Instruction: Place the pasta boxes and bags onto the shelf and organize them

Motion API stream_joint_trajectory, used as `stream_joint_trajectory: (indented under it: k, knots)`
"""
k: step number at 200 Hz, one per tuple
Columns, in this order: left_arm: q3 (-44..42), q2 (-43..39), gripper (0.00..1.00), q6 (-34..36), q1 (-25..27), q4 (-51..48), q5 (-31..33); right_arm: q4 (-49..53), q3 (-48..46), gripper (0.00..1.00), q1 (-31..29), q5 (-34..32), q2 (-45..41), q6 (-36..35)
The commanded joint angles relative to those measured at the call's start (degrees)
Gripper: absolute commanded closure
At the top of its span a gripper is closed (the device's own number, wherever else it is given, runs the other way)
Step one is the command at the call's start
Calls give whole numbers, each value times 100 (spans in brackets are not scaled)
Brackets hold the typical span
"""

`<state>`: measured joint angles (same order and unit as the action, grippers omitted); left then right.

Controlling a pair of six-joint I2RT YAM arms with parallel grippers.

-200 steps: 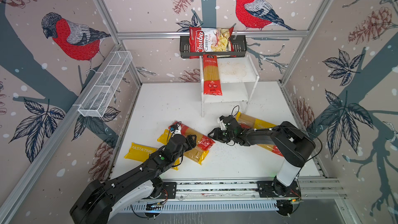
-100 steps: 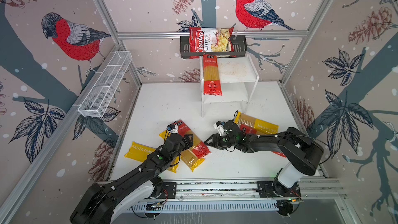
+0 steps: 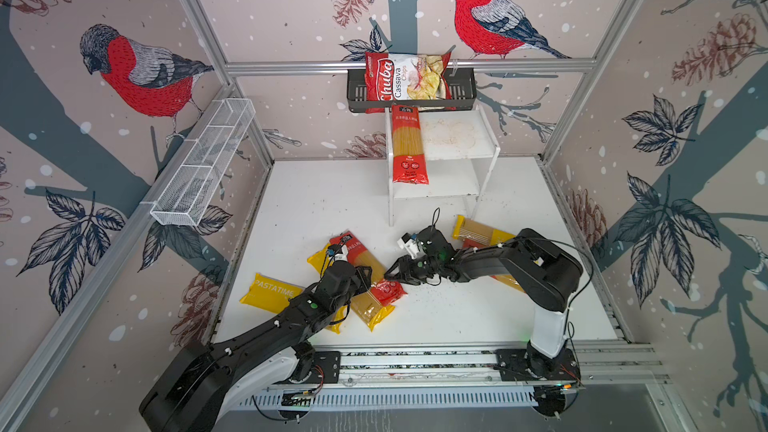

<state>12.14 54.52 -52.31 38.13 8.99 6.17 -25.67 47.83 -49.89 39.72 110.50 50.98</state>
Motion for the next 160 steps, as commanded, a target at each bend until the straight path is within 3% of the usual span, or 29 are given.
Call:
stream_joint_trajectory:
  k: [1,33,69,120,160]
  knots:
    - [-126,82,64,-47,-15,367,15,-615,-16,57,-139,376,187,346]
    - [-104,-53,74,-56,-59,300,-47,-1631,-254,70,-162,580,156,788]
    - [170,-586,75,49,-86,-198,-64,-1845,-355,81,-144,545,-92,848]
    - [595,-1477,59,309,-646,-1236,-208,-2163,-518,90,-119,416,-462,1002]
    - [427,-1888,44,-41,-1549,-924,-1302,-2485,-605,94,-121,317,-715,1113]
